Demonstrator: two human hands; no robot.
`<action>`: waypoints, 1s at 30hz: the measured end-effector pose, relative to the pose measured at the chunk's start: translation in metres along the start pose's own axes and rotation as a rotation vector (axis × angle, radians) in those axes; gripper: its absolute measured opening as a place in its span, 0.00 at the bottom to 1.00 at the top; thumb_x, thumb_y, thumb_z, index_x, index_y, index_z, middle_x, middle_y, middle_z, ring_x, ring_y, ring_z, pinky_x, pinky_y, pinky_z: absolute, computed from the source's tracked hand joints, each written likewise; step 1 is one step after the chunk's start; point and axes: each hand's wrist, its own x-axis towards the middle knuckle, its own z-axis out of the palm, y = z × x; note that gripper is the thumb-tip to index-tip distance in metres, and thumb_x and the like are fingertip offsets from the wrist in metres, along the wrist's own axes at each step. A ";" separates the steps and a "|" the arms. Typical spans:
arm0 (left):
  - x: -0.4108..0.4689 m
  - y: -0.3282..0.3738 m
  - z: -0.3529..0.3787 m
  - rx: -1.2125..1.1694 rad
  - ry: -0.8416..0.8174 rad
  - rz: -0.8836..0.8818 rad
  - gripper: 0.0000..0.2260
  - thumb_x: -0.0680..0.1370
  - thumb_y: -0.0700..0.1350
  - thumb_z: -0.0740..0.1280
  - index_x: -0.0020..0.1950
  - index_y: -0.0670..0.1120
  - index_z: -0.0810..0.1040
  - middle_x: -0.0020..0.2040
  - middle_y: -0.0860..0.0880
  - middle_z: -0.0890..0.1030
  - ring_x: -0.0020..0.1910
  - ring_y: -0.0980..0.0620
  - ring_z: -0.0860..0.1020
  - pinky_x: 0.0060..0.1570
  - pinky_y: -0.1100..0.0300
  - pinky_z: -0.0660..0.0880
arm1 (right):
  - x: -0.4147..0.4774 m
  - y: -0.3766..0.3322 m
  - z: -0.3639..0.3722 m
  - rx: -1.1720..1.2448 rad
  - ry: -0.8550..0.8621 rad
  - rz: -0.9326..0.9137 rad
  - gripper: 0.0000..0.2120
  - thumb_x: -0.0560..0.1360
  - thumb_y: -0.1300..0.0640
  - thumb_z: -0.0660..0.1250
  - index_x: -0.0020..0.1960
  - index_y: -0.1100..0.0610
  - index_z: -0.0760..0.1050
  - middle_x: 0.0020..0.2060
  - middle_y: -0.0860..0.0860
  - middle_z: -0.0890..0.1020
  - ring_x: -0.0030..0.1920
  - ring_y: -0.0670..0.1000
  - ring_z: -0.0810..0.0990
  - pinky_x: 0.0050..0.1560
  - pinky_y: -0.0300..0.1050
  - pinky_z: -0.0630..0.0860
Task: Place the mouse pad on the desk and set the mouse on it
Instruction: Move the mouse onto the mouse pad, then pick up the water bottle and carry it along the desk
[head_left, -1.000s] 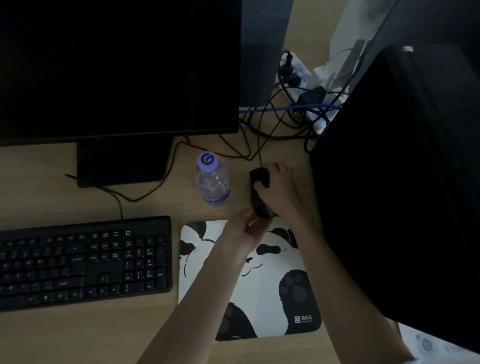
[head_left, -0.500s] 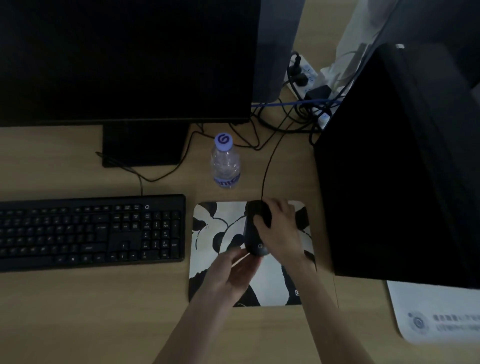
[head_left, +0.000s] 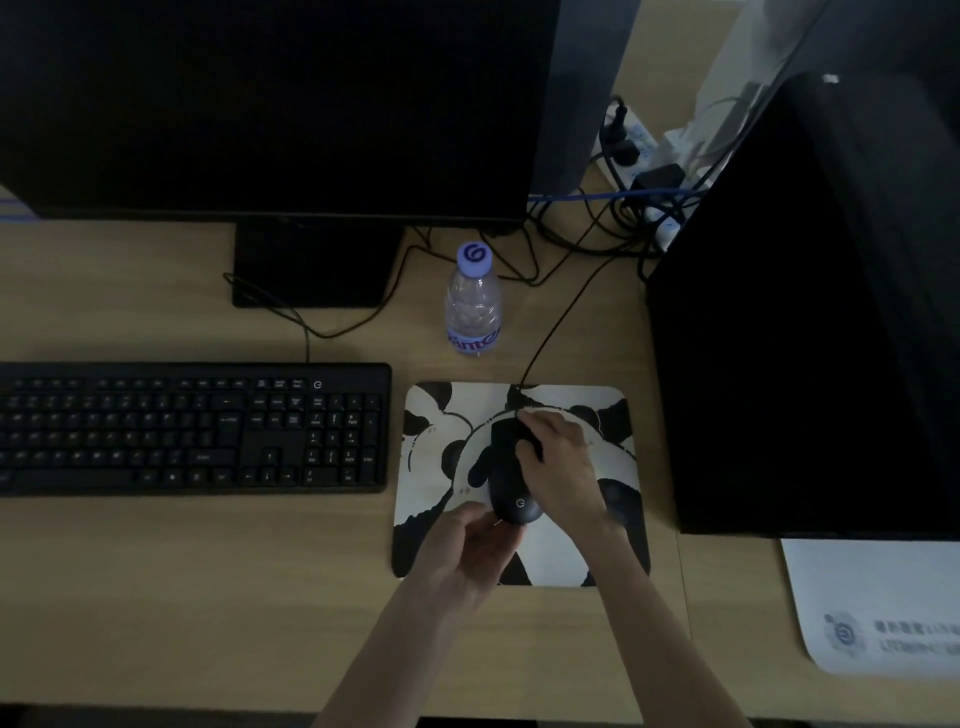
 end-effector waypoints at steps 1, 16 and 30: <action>-0.001 0.000 0.000 -0.002 -0.001 0.003 0.11 0.77 0.35 0.56 0.57 0.32 0.70 0.48 0.33 0.77 0.48 0.39 0.76 0.58 0.47 0.70 | 0.000 0.000 0.000 -0.012 0.000 0.001 0.19 0.76 0.61 0.55 0.67 0.57 0.64 0.68 0.53 0.68 0.68 0.55 0.60 0.68 0.46 0.58; 0.004 0.034 0.003 0.492 0.241 0.614 0.06 0.73 0.37 0.60 0.36 0.43 0.71 0.35 0.43 0.71 0.35 0.50 0.71 0.41 0.61 0.70 | 0.019 -0.026 -0.030 0.260 0.177 -0.082 0.16 0.76 0.61 0.59 0.64 0.57 0.67 0.59 0.53 0.71 0.58 0.48 0.68 0.54 0.34 0.63; 0.048 0.125 0.090 1.234 -0.108 1.202 0.34 0.63 0.35 0.74 0.66 0.43 0.66 0.60 0.52 0.71 0.60 0.56 0.69 0.47 0.85 0.62 | 0.093 -0.063 -0.043 0.520 0.064 -0.204 0.33 0.66 0.67 0.71 0.67 0.58 0.61 0.55 0.44 0.67 0.55 0.40 0.66 0.42 0.13 0.61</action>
